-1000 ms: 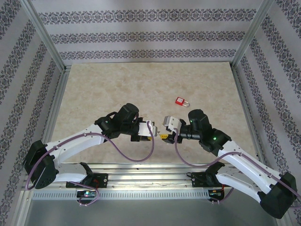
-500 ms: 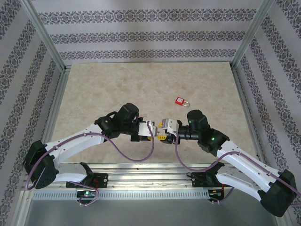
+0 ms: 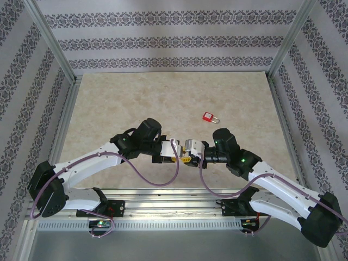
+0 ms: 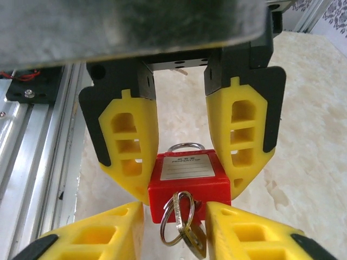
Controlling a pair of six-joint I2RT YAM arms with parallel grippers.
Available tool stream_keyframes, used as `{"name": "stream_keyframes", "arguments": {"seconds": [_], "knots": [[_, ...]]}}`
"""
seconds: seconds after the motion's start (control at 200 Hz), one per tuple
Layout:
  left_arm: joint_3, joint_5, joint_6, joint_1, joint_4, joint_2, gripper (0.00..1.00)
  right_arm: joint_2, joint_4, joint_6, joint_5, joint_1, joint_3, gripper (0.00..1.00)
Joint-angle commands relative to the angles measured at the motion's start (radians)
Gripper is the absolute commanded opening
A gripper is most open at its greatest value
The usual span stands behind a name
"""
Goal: Unlock with the key
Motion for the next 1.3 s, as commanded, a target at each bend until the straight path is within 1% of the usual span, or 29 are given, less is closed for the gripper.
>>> {"name": "stream_keyframes", "arguments": {"seconds": [0.0, 0.06, 0.095, 0.23, 0.28, 0.345, 0.49, 0.565, 0.62, 0.654, 0.759, 0.814, 0.894, 0.949, 1.074, 1.164, 1.249, 1.299], "knots": [[0.033, 0.031, 0.006, 0.009, -0.009, 0.005, 0.0, 0.001, 0.03, 0.008, -0.022, 0.016, -0.005, 0.28], [0.033, 0.029, 0.011, 0.01, -0.012, 0.006, 0.0, 0.001, 0.03, 0.018, -0.024, 0.015, -0.004, 0.26], [0.032, 0.029, 0.011, 0.009, -0.011, 0.008, 0.0, 0.001, 0.03, 0.025, -0.027, 0.016, -0.002, 0.23], [0.02, 0.016, 0.006, 0.008, 0.025, 0.002, 0.0, 0.007, 0.026, 0.051, -0.031, 0.017, -0.004, 0.07], [0.007, 0.001, 0.003, 0.006, 0.053, -0.006, 0.0, 0.012, 0.028, 0.071, -0.034, 0.015, -0.004, 0.05], [-0.022, -0.046, 0.003, -0.006, 0.12, -0.022, 0.0, 0.019, 0.045, 0.121, -0.029, 0.016, -0.006, 0.03], [-0.097, -0.136, 0.005, -0.04, 0.269, -0.053, 0.0, 0.031, 0.11, 0.249, -0.034, 0.015, -0.015, 0.01], [-0.118, -0.18, 0.012, -0.055, 0.313, -0.059, 0.0, 0.031, 0.154, 0.324, -0.034, 0.015, -0.03, 0.05], [-0.125, -0.187, 0.011, -0.057, 0.332, -0.065, 0.0, 0.027, 0.162, 0.346, -0.043, 0.016, -0.037, 0.08], [-0.124, -0.186, 0.008, -0.056, 0.332, -0.066, 0.0, 0.022, 0.166, 0.358, -0.043, 0.016, -0.044, 0.12], [-0.111, -0.179, -0.001, -0.057, 0.31, -0.063, 0.0, -0.015, 0.16, 0.412, 0.005, 0.014, -0.059, 0.3], [-0.112, -0.184, -0.002, -0.056, 0.307, -0.062, 0.0, -0.047, 0.149, 0.455, 0.021, 0.01, -0.066, 0.44], [-0.116, -0.188, 0.002, -0.056, 0.306, -0.062, 0.0, -0.087, 0.144, 0.559, 0.036, -0.012, -0.074, 0.55], [-0.121, -0.194, 0.001, -0.055, 0.308, -0.06, 0.0, -0.111, 0.137, 0.666, 0.022, -0.045, -0.074, 0.61], [-0.129, -0.205, -0.001, -0.055, 0.323, -0.059, 0.0, -0.13, 0.114, 0.927, -0.003, -0.149, -0.075, 0.64], [-0.126, -0.201, -0.003, -0.054, 0.325, -0.054, 0.0, -0.078, 0.106, 1.119, -0.063, -0.216, -0.063, 0.63], [-0.12, -0.195, 0.001, -0.056, 0.324, -0.05, 0.0, 0.014, 0.087, 1.22, -0.127, -0.231, -0.02, 0.59], [-0.115, -0.19, 0.007, -0.055, 0.319, -0.045, 0.0, 0.062, 0.108, 1.271, -0.162, -0.229, 0.0, 0.58]]}}
